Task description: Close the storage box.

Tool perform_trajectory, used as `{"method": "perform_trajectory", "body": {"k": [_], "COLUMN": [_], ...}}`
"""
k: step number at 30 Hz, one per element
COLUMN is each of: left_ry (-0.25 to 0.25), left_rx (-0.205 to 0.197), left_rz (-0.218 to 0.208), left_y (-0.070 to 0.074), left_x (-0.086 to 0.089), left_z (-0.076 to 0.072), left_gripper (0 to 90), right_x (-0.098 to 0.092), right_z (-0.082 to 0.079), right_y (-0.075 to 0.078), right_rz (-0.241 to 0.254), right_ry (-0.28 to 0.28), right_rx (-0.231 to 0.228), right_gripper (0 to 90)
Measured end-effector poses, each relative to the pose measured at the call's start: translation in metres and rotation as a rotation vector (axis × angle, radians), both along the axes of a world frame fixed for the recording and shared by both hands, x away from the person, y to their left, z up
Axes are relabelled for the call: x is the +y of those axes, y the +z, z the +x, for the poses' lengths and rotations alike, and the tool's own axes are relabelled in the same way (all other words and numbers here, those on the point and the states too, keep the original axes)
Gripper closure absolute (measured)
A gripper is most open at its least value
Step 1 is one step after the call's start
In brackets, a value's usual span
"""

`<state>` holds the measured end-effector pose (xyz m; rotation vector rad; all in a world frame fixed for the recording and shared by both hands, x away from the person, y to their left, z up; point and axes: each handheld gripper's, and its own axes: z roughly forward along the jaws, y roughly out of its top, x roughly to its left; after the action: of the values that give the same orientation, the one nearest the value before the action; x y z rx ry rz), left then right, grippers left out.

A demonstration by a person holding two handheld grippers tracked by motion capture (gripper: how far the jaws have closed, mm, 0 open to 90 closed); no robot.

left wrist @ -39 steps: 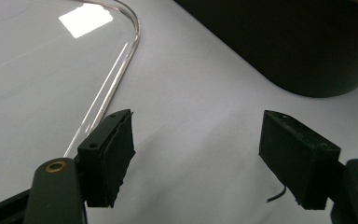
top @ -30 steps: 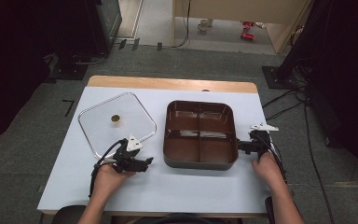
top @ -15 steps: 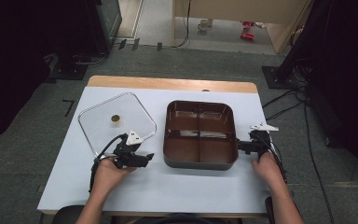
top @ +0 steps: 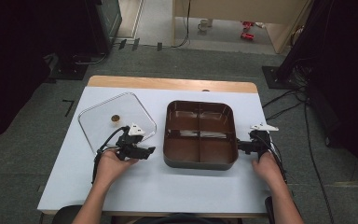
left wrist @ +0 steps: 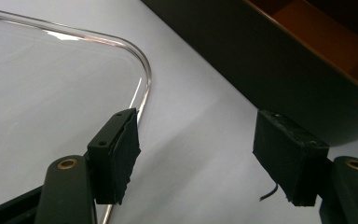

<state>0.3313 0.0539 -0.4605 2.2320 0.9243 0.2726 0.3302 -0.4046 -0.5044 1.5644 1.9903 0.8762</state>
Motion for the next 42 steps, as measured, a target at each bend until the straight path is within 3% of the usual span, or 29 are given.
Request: {"method": "perform_trajectory", "body": {"k": [9, 23, 32, 42], "left_ry": [0.006, 0.031, 0.061, 0.108], "left_rx": [-0.003, -0.009, -0.025, -0.035], "left_rz": [-0.020, -0.025, -0.014, -0.030], "left_y": [0.005, 0.010, 0.014, 0.019], "left_x": [0.004, 0.017, 0.028, 0.045], "left_z": [0.017, 0.045, 0.061, 0.080], "left_gripper": [30.0, 36.9, 39.0, 39.3], "right_x": [0.000, 0.000, 0.000, 0.000], "right_z": [0.000, 0.000, 0.000, 0.000], "right_y": [0.000, 0.000, 0.000, 0.000], "right_rz": [0.000, -0.001, -0.001, -0.001], "right_ry": [0.000, 0.001, 0.001, 0.001], "right_rx": [-0.001, 0.000, 0.000, 0.000], "right_gripper": [10.6, 10.6, 10.6, 10.6]}}
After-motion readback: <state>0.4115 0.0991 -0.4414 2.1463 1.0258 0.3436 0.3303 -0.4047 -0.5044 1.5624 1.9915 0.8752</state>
